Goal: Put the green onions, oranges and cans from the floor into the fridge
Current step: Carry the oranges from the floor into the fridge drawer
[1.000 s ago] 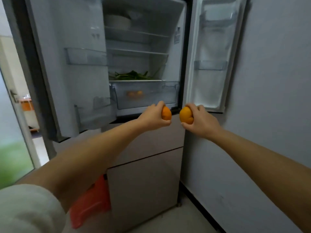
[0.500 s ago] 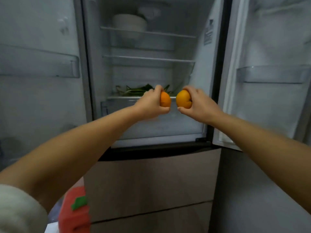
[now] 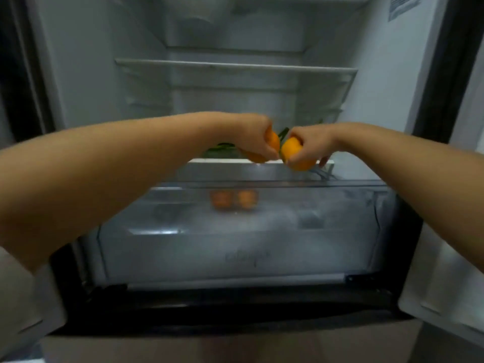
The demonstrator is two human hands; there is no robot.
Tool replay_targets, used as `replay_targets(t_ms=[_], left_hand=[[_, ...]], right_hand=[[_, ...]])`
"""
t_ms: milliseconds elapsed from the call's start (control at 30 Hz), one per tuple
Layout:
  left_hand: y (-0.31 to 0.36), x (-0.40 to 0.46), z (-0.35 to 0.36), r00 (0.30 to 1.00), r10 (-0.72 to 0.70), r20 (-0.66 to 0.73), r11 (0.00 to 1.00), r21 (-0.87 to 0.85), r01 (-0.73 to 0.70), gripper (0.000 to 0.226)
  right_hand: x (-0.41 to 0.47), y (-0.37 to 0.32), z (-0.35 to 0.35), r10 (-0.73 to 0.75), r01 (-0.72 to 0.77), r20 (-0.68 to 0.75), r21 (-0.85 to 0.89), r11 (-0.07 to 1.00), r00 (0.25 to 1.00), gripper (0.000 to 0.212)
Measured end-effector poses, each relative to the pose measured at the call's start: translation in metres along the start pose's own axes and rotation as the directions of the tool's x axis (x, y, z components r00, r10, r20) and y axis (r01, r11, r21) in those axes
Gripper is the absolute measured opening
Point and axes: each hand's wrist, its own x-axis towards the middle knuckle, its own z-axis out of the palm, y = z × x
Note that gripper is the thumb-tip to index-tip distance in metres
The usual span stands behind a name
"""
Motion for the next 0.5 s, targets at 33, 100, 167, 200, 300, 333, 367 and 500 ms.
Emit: replay_targets(t_ms=[33, 100, 167, 200, 300, 333, 367, 500], left_hand=[[-0.002, 0.013, 0.008, 0.994, 0.021, 0.107, 1.000, 0.015, -0.023, 0.041], [-0.007, 0.036, 0.029, 0.938, 0.061, 0.341, 0.997, 0.027, -0.074, 0.031], [-0.011, 0.053, 0.054, 0.859, 0.107, 0.501, 0.988, 0.041, -0.147, 0.031], [-0.013, 0.059, 0.066, 0.830, 0.141, 0.539, 0.980, 0.043, -0.194, 0.039], [-0.021, 0.079, 0.098, 0.798, 0.247, 0.550, 0.941, 0.060, -0.333, 0.056], [-0.026, 0.086, 0.108, 0.794, 0.272, 0.543, 0.927, 0.073, -0.368, 0.058], [-0.030, 0.092, 0.116, 0.794, 0.295, 0.531, 0.915, 0.083, -0.395, 0.060], [-0.046, 0.112, 0.132, 0.807, 0.397, 0.436, 0.882, 0.064, -0.468, 0.067]], right_hand=[[0.013, 0.003, 0.001, 0.032, -0.032, 0.129, -0.002, 0.999, 0.991, 0.048], [0.040, 0.008, 0.009, 0.080, -0.067, 0.293, -0.053, 0.996, 0.953, 0.041], [0.066, 0.012, 0.024, 0.119, -0.076, 0.417, -0.116, 0.990, 0.901, 0.039], [0.079, 0.014, 0.033, 0.144, -0.082, 0.487, -0.146, 0.986, 0.861, 0.039], [0.111, 0.021, 0.060, 0.217, -0.083, 0.644, -0.232, 0.969, 0.733, 0.051], [0.120, 0.025, 0.066, 0.230, -0.074, 0.661, -0.255, 0.964, 0.714, 0.055], [0.129, 0.029, 0.072, 0.236, -0.069, 0.661, -0.268, 0.961, 0.712, 0.058], [0.153, 0.048, 0.094, 0.187, -0.061, 0.602, -0.223, 0.973, 0.776, 0.052]])
